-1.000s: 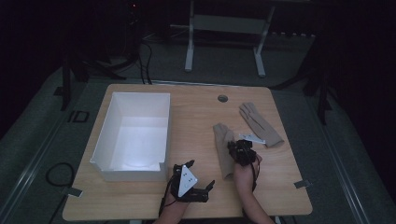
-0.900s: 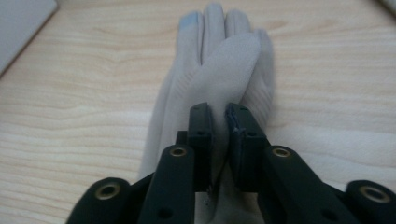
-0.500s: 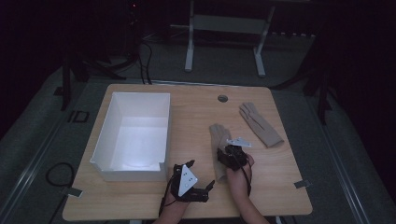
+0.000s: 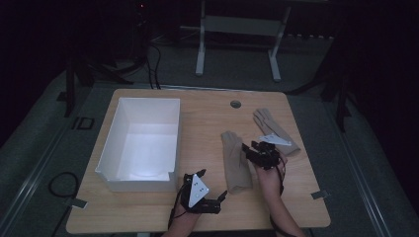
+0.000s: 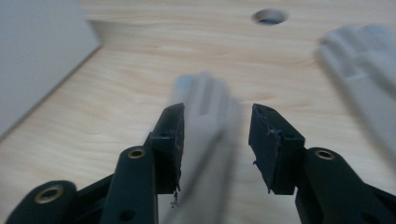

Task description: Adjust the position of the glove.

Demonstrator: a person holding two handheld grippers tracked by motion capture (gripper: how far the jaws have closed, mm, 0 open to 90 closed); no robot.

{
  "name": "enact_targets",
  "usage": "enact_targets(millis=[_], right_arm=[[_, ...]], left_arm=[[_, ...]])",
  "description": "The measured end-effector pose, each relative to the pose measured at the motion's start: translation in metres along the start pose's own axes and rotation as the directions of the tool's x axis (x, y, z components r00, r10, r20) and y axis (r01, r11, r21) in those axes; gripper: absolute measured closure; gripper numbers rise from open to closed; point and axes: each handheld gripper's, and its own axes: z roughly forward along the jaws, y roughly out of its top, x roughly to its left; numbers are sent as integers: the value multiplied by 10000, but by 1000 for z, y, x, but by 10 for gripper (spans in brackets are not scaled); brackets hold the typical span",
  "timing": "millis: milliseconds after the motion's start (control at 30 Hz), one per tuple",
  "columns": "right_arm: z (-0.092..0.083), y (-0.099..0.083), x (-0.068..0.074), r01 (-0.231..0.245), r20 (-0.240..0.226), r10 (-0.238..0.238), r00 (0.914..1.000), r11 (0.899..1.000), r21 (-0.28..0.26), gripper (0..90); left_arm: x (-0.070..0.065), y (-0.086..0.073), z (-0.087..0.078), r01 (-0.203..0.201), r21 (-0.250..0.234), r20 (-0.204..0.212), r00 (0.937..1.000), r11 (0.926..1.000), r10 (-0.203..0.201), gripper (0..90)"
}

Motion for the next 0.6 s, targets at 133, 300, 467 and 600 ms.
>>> enact_targets(millis=[133,300,467,600], right_arm=[[-6,7,-27,256,35,-255,9997,9996,-137,562],[-9,9,-59,717,264,-715,9971,9974,-84,565],[-6,11,-92,702,625,-726,9954,9968,394,599],[-3,15,-119,639,905,-690,9935,9963,583,610]], left_arm=[[0,0,1,23,94,-15,10000,10000,-23,35],[1,0,1,123,57,-29,9999,9999,-122,35],[1,0,1,118,44,-36,9999,9999,-118,35],[1,0,1,156,61,-48,9999,9999,-155,35]])
